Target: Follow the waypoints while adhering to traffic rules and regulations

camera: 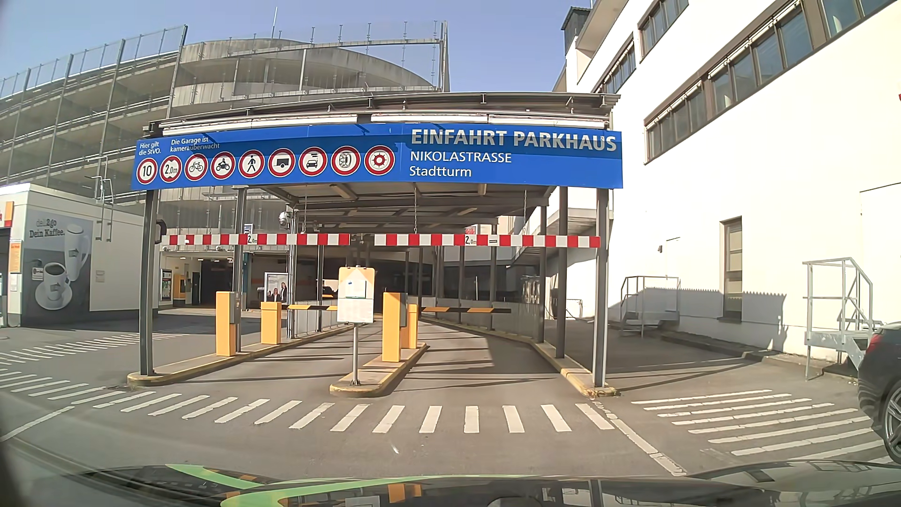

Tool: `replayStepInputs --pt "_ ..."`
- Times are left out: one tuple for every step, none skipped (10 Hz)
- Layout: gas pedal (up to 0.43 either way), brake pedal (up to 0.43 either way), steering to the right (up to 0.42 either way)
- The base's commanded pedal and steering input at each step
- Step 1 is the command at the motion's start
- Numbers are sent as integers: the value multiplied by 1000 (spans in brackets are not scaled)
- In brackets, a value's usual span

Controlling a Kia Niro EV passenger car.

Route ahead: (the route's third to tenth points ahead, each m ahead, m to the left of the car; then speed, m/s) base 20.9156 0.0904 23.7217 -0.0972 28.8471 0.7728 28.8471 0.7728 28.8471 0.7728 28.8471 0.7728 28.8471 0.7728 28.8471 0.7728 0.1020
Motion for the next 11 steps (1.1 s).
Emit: replayStepInputs --pt "0 201 -27" --pt "0 207 -39" --pt "0 213 -51" --pt "0 183 -63" --pt "0 134 -71" --pt "0 43 -86" --pt "0 6 -121" --pt "0 0 -167" --pt "0 0 -224" --pt "0 0 -274" --pt "0 0 -335"
